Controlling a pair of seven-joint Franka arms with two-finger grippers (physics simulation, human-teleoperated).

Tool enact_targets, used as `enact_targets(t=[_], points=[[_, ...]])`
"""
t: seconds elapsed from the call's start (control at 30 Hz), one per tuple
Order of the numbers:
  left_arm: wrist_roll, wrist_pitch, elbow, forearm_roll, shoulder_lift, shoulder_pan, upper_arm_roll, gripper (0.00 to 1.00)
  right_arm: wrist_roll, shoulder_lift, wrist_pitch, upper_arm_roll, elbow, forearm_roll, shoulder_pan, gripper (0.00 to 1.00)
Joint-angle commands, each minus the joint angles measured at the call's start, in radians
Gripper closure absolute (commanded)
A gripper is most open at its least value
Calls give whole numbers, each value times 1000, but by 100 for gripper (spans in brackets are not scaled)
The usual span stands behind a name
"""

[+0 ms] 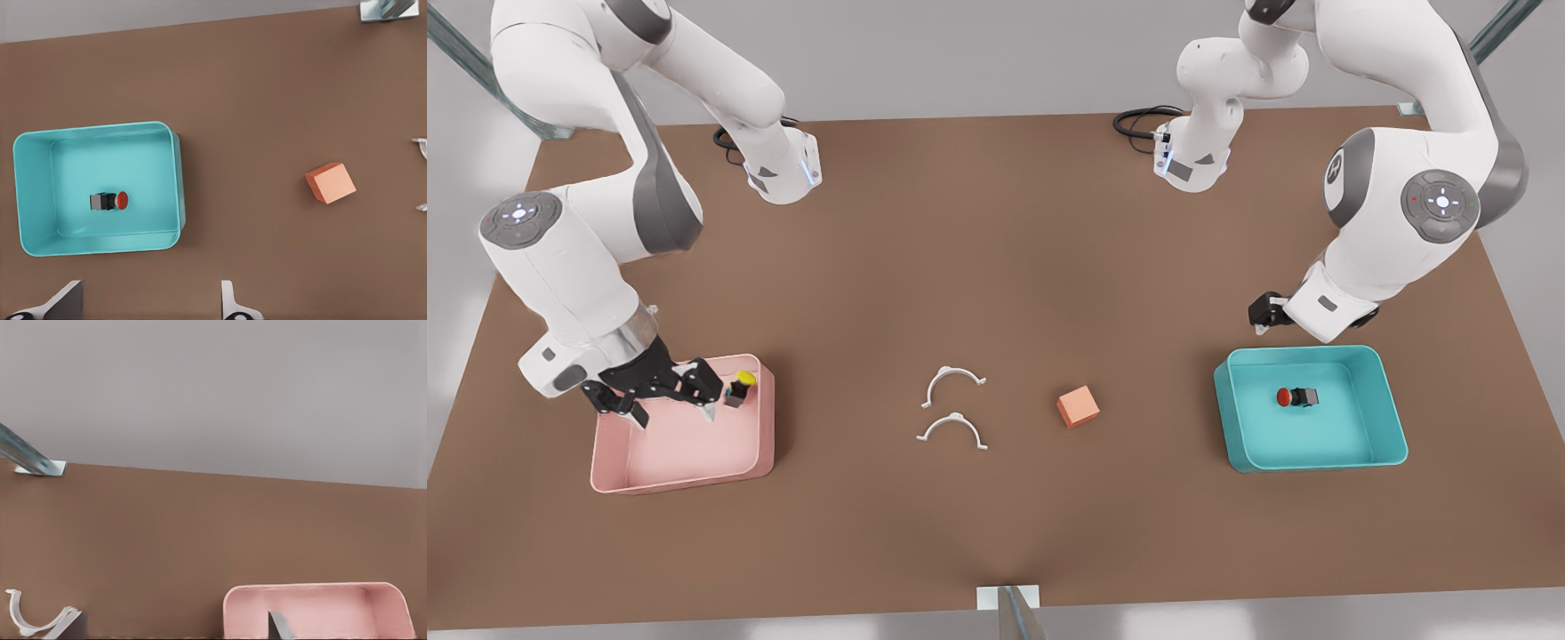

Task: Place the red button in the blue storage box with the left arm, and place the yellow button in the pink storage box with the right arm

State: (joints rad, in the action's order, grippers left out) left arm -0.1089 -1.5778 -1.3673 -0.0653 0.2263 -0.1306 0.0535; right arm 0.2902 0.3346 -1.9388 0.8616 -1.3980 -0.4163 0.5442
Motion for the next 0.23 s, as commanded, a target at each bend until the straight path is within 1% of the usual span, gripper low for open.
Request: enact_targets(t=[0.0,0.03,0.07,0.1,0.13,0.2], points=[[-46,1,0,-1,-1,0,0,0,-1,-182,248,-488,-57,320,-346,0],[-46,1,0,-1,-2,0,0,0,-117,-252,236,-683,-145,367,-474,0],[-46,1,0,-1,-2,0,0,0,-204,-258,251,-745,-148,379,-492,0],[-46,1,0,-1,-2,0,0,0,-246,-226,287,-774,-113,399,-497,0],[-46,2,0,-1,-2,-1,0,0,-243,-200,288,-774,-107,458,-483,0],[-46,2,0,-1,-2,-1,0,0,-244,-198,291,-776,-101,472,-475,0]])
